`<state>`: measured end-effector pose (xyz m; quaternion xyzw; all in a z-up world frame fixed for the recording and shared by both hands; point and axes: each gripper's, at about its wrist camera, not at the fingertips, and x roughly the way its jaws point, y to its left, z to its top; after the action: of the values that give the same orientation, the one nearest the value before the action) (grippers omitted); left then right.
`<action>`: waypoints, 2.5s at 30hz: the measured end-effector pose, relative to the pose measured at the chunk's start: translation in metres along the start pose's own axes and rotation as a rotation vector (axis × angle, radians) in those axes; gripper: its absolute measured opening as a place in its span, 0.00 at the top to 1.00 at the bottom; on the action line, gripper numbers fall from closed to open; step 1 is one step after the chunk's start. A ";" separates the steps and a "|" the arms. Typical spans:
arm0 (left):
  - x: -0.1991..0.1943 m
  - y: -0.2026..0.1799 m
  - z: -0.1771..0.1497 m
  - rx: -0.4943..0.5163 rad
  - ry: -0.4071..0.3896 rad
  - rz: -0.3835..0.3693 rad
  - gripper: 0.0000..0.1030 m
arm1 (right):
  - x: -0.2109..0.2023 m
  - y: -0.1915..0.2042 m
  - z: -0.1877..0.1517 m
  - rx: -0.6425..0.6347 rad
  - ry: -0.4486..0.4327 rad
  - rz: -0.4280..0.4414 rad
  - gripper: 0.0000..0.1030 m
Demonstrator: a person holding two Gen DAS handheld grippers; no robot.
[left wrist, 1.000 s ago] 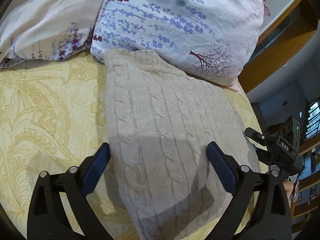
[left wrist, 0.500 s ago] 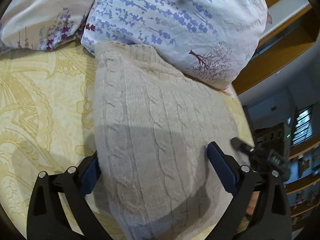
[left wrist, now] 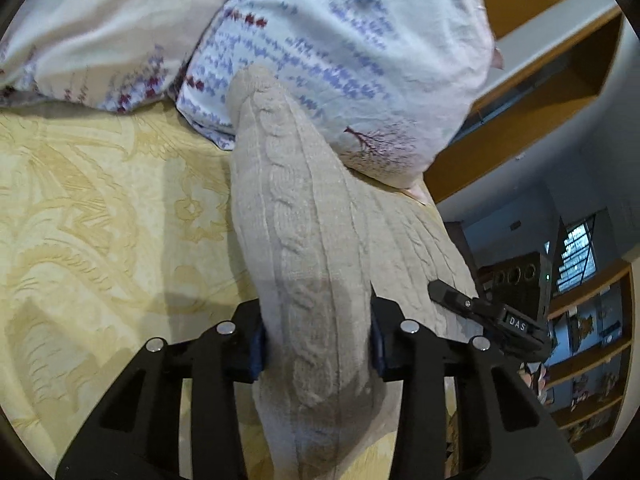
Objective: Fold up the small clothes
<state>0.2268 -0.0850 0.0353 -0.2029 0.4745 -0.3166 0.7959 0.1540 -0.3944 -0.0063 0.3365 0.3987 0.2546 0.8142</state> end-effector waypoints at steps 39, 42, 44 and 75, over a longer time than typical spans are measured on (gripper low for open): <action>-0.102 0.017 -0.057 0.284 -0.161 0.397 0.31 | 0.093 0.061 -0.003 -0.157 -0.055 -0.194 0.90; -0.088 0.022 -0.064 0.297 -0.140 0.446 0.28 | 0.099 0.051 -0.006 -0.137 -0.037 -0.205 0.90; -0.083 0.022 -0.067 0.308 -0.136 0.472 0.24 | 0.099 0.053 -0.005 -0.143 -0.032 -0.214 0.89; -0.103 0.052 -0.105 0.195 -0.163 0.668 0.12 | 0.068 0.123 -0.106 -0.555 -0.091 -0.486 0.40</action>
<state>0.1142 0.0219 0.0182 0.0156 0.4170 -0.0654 0.9064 0.0868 -0.2325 0.0050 0.0092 0.3461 0.1371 0.9281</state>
